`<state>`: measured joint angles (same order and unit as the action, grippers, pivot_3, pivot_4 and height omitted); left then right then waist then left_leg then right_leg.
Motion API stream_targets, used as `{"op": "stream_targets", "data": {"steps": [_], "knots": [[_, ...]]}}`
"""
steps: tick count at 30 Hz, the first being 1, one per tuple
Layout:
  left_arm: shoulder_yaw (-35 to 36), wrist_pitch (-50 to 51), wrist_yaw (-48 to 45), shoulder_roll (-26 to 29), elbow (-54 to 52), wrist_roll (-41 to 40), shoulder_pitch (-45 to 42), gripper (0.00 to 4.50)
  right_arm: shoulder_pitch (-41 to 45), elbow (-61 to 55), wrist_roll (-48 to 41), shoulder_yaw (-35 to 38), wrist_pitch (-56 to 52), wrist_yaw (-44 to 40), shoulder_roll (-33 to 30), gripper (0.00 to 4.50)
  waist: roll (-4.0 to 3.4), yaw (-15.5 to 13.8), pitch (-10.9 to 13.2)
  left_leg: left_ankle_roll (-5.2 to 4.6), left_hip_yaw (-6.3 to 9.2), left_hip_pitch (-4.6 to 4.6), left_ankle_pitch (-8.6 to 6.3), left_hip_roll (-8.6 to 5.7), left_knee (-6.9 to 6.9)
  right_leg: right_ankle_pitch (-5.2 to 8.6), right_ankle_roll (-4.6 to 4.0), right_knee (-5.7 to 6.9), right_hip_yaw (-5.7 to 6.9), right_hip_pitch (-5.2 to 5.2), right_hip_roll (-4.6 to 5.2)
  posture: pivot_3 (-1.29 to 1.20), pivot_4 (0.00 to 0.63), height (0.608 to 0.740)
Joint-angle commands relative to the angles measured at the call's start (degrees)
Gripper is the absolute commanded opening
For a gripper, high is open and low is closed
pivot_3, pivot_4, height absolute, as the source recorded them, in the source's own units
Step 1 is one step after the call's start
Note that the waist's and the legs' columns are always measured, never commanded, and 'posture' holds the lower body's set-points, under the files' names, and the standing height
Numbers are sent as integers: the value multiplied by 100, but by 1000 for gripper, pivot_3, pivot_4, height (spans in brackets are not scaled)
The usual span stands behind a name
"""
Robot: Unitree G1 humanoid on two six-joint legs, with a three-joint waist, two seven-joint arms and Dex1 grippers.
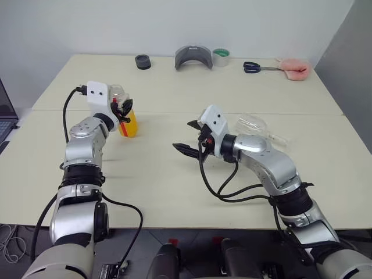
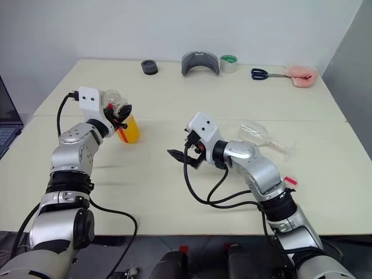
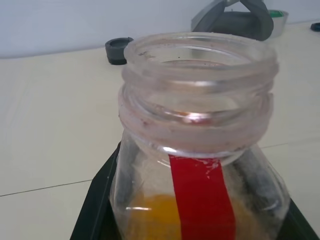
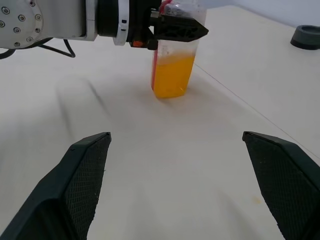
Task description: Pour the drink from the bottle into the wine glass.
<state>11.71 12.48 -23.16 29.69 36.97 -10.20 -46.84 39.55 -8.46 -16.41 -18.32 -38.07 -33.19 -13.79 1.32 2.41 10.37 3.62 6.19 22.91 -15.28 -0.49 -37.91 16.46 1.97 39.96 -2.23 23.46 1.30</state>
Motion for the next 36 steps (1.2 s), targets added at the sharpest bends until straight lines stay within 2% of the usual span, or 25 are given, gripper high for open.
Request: {"op": "stream_targets", "data": {"steps": [1,2,8,9,30,36], "knots": [[106,-193,91,-39,-46,-20,73,1709,139,-145,40,117,32,60,109,4500,0,6,0,0,0,0,0,0,0,0,0,0,0,0,0,0,150,740],[112,-217,98,-58,-82,-31,122,2422,136,-155,44,125,22,74,134,4500,0,11,0,0,0,0,0,0,-1,0,-1,1,0,0,-1,0,150,740],[198,-215,96,-181,-394,-181,372,4325,157,-140,58,264,61,216,291,4500,0,35,-1,-2,1,-1,-1,1,-1,-1,-1,3,-2,0,0,0,150,740],[209,-201,104,-193,-453,-201,417,4479,162,-139,55,287,57,223,307,4500,0,40,-1,-2,1,0,-1,1,-1,-1,-1,3,-1,1,-1,0,150,740],[369,-376,437,-341,-1472,-141,1774,4479,-70,-206,152,142,126,143,314,4500,0,77,-1,-13,7,-4,-7,7,1,-2,-3,4,-7,3,-1,0,150,740],[344,-307,421,-309,-2052,-146,2277,4479,-242,-435,201,252,79,260,278,4500,0,75,-1,-14,7,-4,-8,9,2,-2,-4,4,-7,2,1,0,150,740]]}}
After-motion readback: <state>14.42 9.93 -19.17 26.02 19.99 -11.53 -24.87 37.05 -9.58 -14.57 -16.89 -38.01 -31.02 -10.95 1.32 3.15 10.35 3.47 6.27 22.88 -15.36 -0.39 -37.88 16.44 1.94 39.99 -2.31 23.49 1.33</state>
